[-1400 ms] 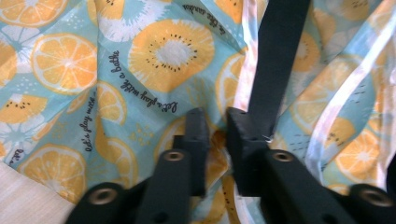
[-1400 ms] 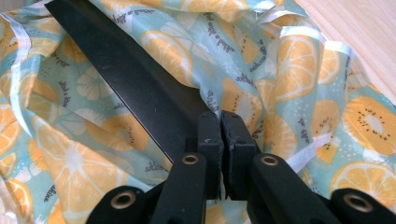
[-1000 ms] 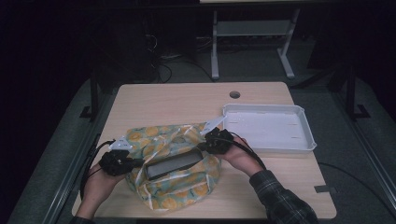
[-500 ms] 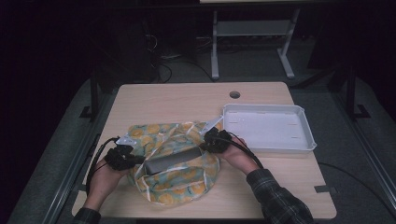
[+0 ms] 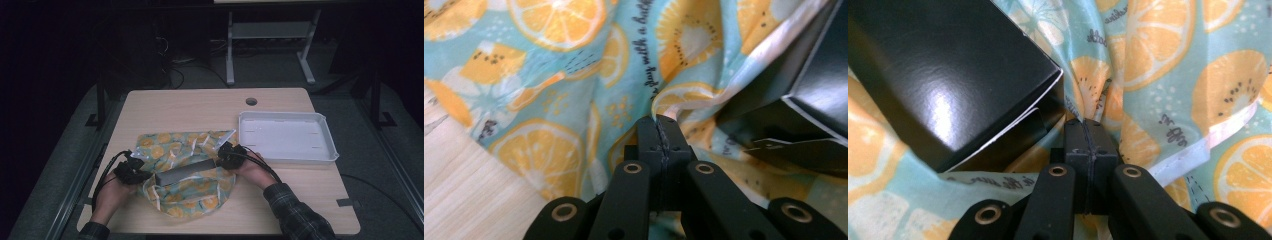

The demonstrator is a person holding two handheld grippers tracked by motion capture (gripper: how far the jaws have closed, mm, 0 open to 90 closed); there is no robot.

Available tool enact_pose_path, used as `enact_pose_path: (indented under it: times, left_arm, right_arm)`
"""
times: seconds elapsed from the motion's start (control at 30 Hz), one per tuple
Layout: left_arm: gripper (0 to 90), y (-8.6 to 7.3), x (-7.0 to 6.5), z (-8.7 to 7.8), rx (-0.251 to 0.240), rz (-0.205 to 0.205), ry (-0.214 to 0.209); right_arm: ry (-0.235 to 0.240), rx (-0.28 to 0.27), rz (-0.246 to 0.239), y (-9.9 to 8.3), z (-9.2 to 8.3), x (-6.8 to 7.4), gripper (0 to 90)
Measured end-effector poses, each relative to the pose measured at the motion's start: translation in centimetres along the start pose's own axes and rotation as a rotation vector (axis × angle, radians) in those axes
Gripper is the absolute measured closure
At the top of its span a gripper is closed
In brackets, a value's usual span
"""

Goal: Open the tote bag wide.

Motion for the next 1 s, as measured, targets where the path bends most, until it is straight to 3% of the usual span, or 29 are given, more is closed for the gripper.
enact_pose_path:
  times: [0.17,0.53,0.63,0.73,0.8,1.0]
  left_arm:
    - [87.8,-0.2,0.1,-0.2,-0.028,-0.021,-0.02]
    - [59.2,-0.4,0.0,-4.4,-0.197,-0.091,-0.016]
    - [61.4,-0.4,-0.6,-5.7,-0.239,-0.086,-0.015]
    - [77.4,-0.3,-1.7,-6.8,-0.273,-0.069,-0.048]
    - [82.6,-0.1,-2.6,-7.1,-0.281,-0.045,-0.064]
    - [84.8,-0.1,-5.5,-6.7,-0.269,0.006,-0.13]
  right_arm:
    - [0.0,-0.006,0.009,0.0,-0.3,0.0,84.0]
    - [0.038,-0.106,0.076,0.5,-4.9,-0.3,63.3]
    - [0.053,-0.131,0.076,0.4,-6.2,0.0,63.3]
    - [0.066,-0.136,0.039,0.2,-6.9,0.7,71.7]
    - [0.08,-0.127,-0.007,-0.1,-7.0,1.3,77.8]
    - [0.103,-0.087,-0.096,-1.3,-6.5,2.7,84.5]
Point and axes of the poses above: each handheld gripper's, and its own axes: z roughly forward along the jaws, y roughly out of its top, x roughly to its left, the point moved 2 cm from there along z, roughly forward along the jaws, and after that the axes turned 14 degrees about z, right-handed, at the moved point
